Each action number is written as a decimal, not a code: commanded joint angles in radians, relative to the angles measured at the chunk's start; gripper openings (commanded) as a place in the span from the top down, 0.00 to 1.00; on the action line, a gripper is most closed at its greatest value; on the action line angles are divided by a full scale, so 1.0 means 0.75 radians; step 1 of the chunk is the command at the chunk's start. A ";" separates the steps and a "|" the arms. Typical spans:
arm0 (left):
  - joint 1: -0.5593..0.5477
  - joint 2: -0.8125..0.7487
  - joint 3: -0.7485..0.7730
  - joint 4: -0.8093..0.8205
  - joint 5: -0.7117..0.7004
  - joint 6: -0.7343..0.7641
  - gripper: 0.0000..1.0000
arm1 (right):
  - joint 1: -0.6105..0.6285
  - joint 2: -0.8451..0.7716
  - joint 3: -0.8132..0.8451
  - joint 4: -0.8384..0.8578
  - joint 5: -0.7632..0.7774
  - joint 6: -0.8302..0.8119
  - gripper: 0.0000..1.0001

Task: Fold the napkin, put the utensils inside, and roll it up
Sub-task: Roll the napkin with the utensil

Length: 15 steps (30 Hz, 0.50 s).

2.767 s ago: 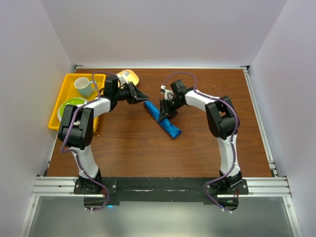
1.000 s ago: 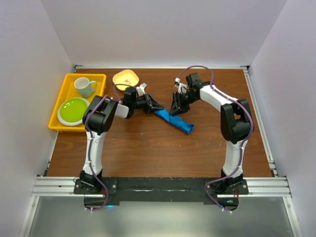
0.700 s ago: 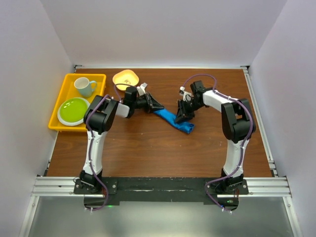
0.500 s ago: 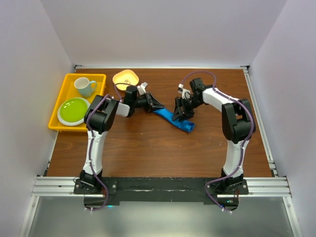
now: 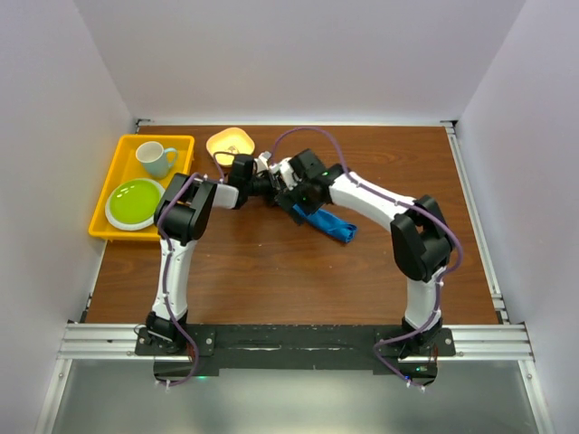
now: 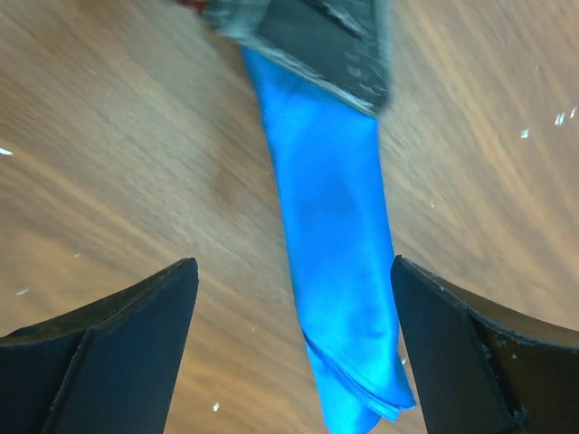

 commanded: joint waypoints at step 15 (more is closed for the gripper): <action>0.000 0.002 0.077 -0.133 0.002 0.032 0.87 | 0.110 0.126 -0.122 0.252 0.381 -0.216 0.21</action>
